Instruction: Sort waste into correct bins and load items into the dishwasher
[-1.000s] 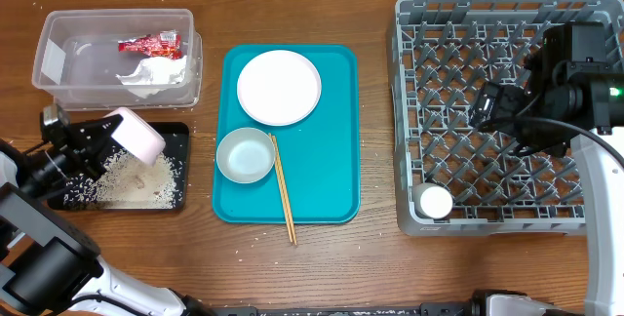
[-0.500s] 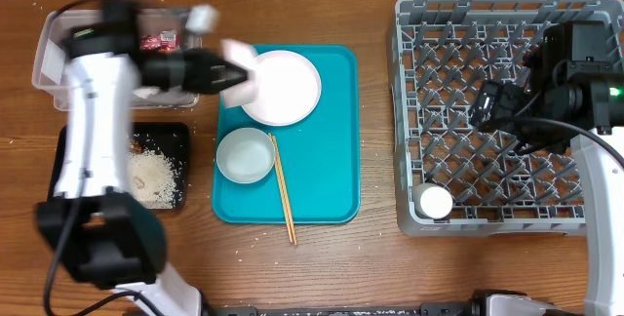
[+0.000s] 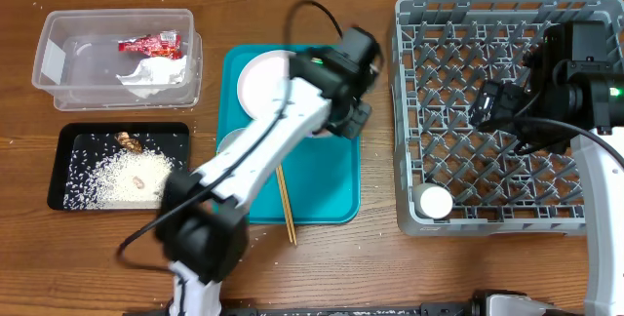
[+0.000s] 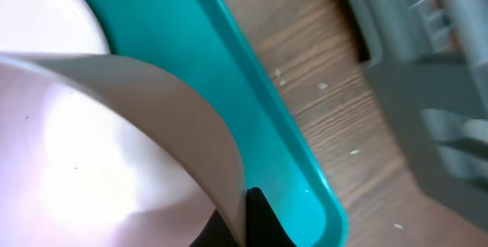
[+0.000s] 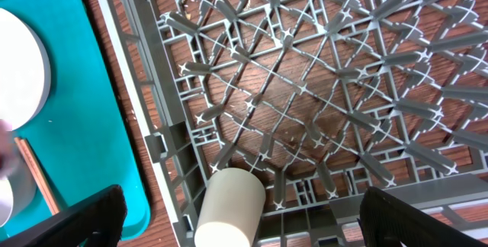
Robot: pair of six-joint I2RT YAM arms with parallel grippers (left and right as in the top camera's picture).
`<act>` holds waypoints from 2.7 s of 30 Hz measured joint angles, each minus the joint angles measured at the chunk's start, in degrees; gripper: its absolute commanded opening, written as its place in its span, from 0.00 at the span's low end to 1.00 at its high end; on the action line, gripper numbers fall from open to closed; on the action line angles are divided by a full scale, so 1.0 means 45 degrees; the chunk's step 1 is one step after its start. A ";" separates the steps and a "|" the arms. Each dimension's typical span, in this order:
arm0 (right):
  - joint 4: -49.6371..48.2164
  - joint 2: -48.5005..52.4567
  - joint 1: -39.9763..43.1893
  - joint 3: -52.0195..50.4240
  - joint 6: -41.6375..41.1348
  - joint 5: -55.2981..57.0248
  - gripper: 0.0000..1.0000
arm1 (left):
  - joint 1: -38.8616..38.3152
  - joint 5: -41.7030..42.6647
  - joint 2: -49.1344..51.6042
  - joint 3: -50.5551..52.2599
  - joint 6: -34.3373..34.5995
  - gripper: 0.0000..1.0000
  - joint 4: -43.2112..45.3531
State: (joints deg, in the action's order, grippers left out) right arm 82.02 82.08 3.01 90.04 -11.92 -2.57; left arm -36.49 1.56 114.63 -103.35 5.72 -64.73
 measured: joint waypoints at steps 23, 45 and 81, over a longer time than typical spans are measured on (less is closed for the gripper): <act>-0.0024 0.0000 0.0000 0.0000 0.0282 -0.0044 1.00 | 0.0049 0.0699 0.2608 -0.1787 0.0709 0.36 -0.2929; -0.4347 0.2487 -0.5833 -0.0597 -0.1763 -0.1967 0.79 | 0.5095 0.0617 0.0578 -0.3473 0.1991 0.43 -0.5532; -0.6538 0.7563 -0.8000 -0.0942 -0.3677 0.0112 0.04 | 0.9243 -0.0345 0.0578 -0.3473 0.1938 0.69 -0.5192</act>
State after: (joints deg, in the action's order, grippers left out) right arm 52.60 116.11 -32.99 85.80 -28.47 -2.07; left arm 5.10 0.01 117.23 -118.98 14.44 -88.09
